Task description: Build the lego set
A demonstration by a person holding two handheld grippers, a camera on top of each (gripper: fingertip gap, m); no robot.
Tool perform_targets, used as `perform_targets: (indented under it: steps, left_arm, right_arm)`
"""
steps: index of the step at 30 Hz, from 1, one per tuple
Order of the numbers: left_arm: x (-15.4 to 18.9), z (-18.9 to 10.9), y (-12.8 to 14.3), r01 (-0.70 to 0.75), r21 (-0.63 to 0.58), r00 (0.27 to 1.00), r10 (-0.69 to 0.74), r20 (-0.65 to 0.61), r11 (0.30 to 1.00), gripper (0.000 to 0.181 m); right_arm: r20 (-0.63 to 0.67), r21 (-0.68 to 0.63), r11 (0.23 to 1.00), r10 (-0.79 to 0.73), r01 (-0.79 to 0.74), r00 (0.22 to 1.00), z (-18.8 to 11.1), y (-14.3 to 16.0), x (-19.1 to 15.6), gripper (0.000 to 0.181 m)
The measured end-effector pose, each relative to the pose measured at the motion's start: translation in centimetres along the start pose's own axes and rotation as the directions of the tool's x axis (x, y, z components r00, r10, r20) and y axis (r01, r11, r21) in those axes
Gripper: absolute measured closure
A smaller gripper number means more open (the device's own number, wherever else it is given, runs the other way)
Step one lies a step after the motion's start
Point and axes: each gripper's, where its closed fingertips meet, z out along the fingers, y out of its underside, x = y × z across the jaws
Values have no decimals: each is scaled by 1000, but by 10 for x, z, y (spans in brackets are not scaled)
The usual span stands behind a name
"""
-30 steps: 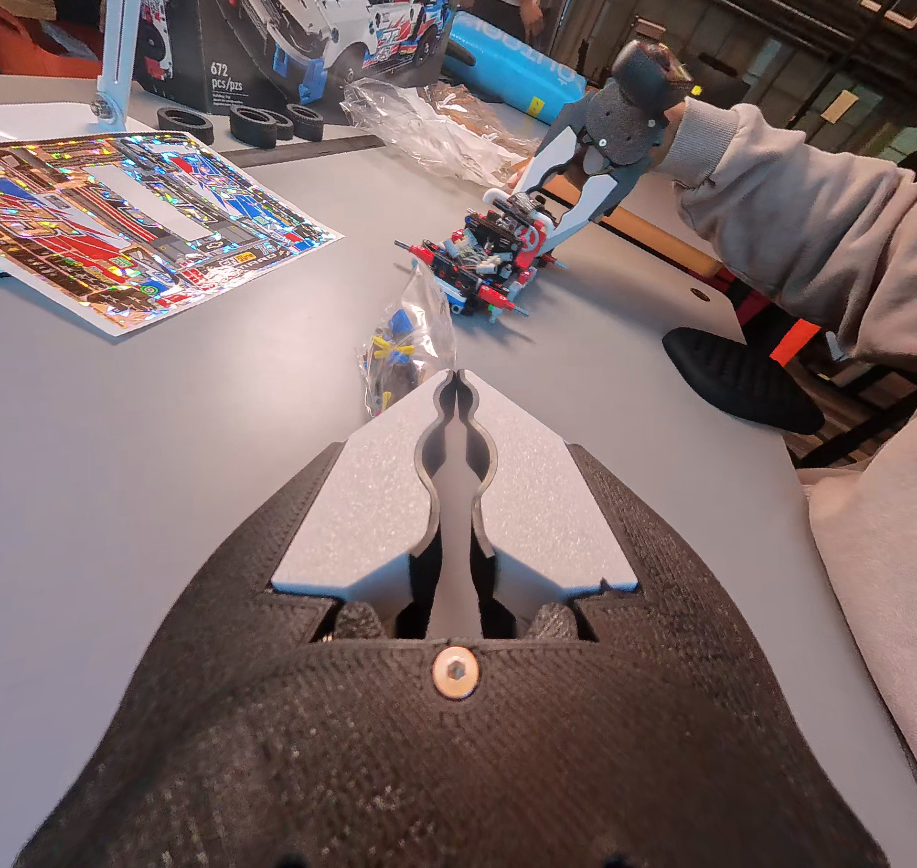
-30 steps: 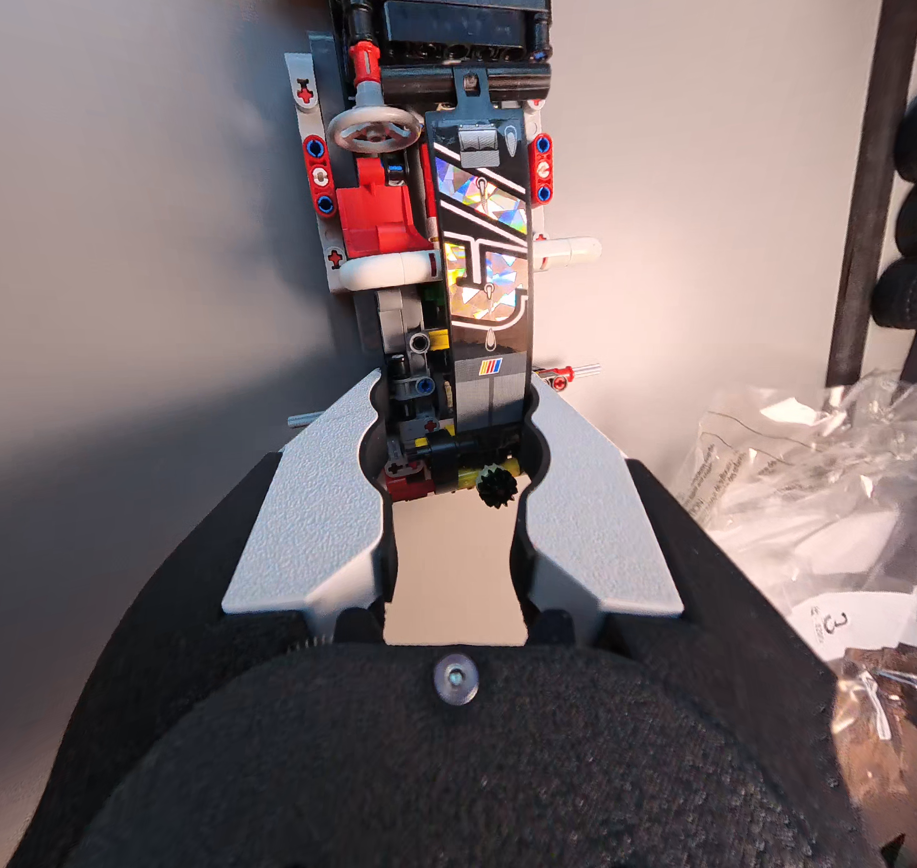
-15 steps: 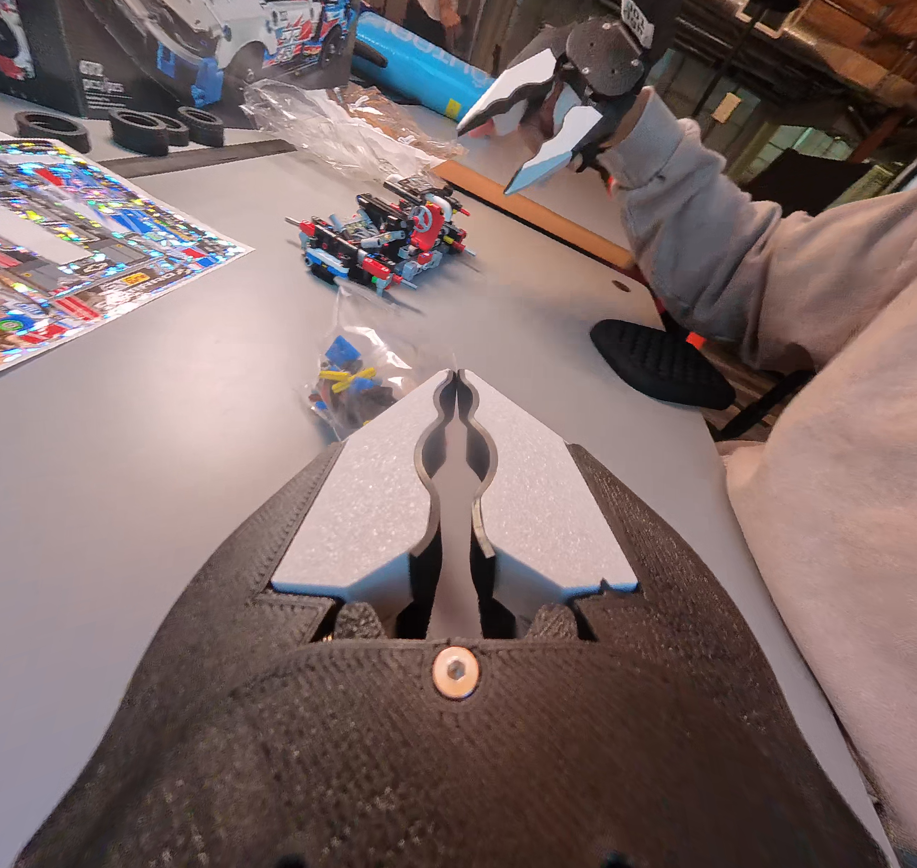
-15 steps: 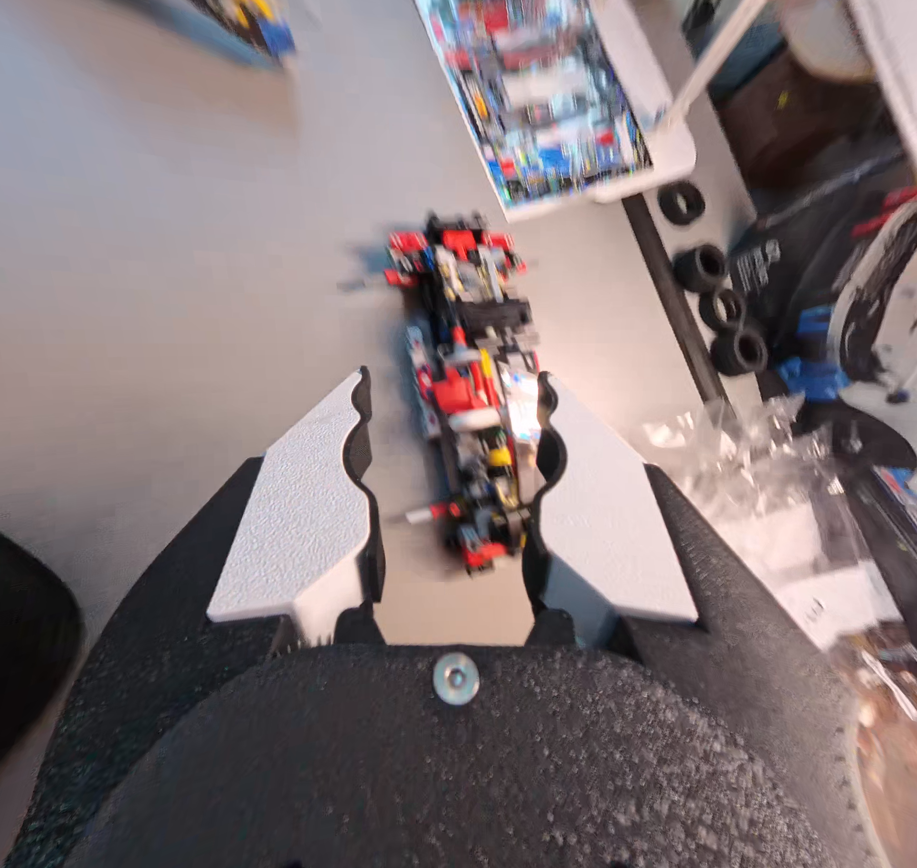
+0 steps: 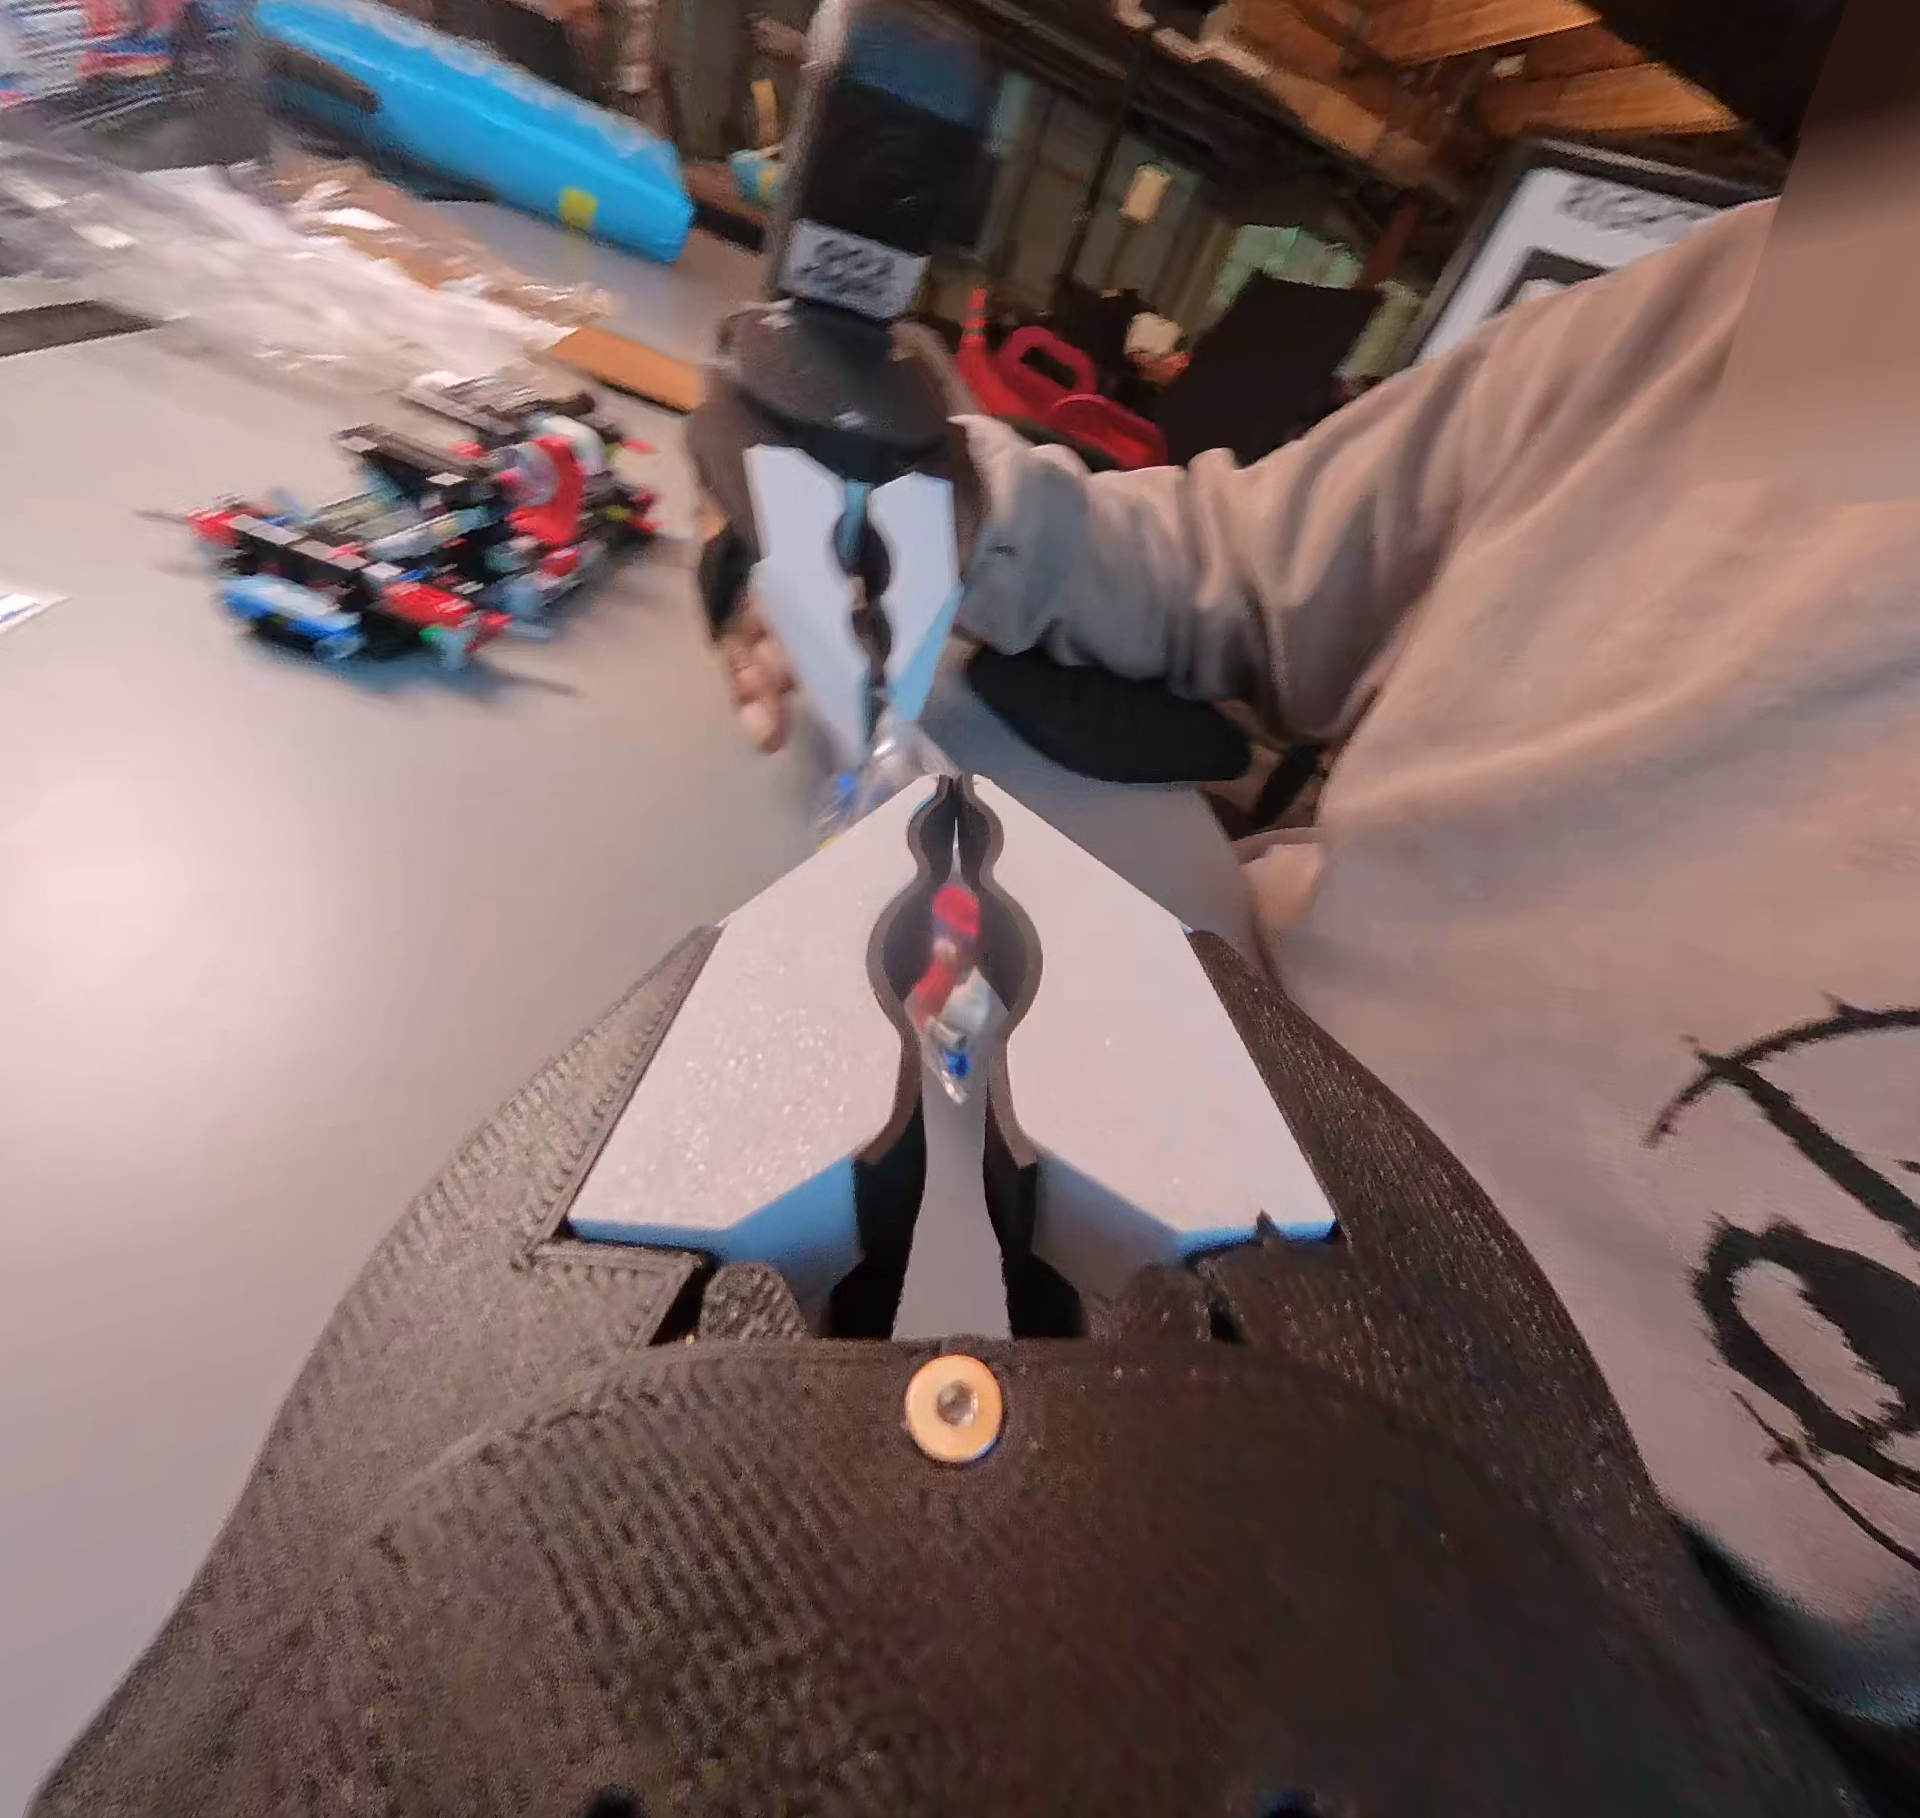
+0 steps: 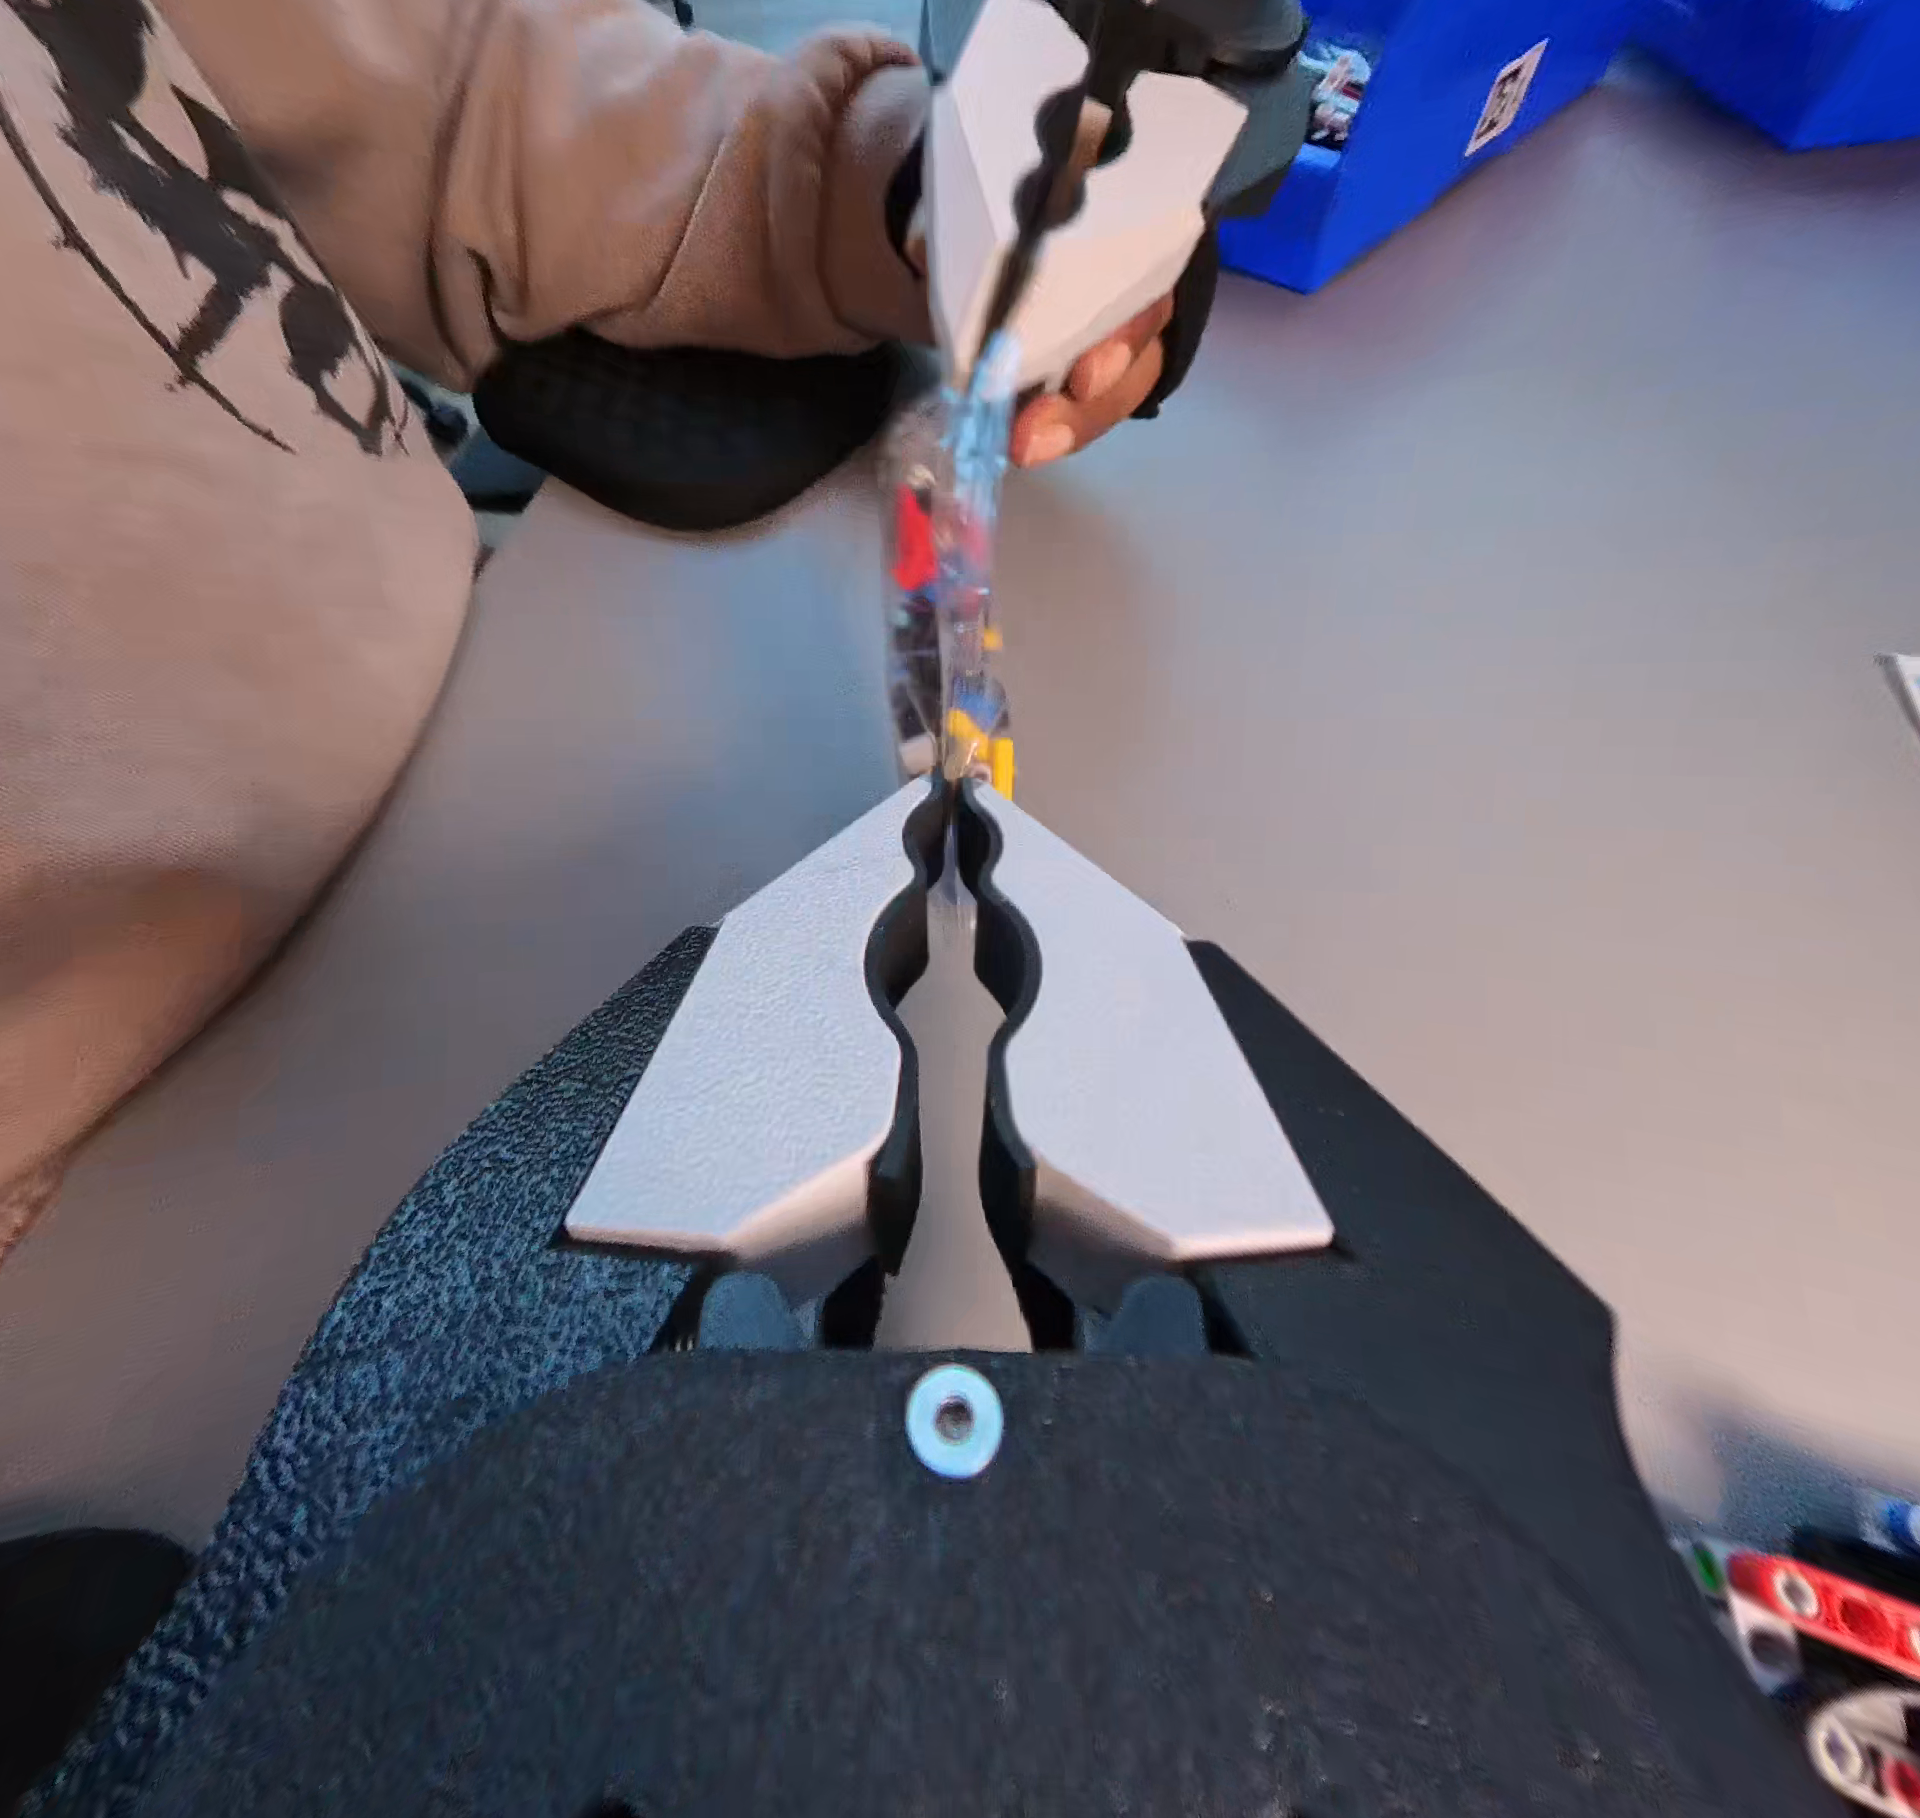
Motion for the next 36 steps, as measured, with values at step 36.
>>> perform_targets:
  steps: [36]
  left_arm:
    - [-57, 15, 22, 76, -241, 990, -45, 132, 968, 156]
  right_arm:
    - [-31, 117, 923, 371, -366, 928, 3, 11, 32, 181]
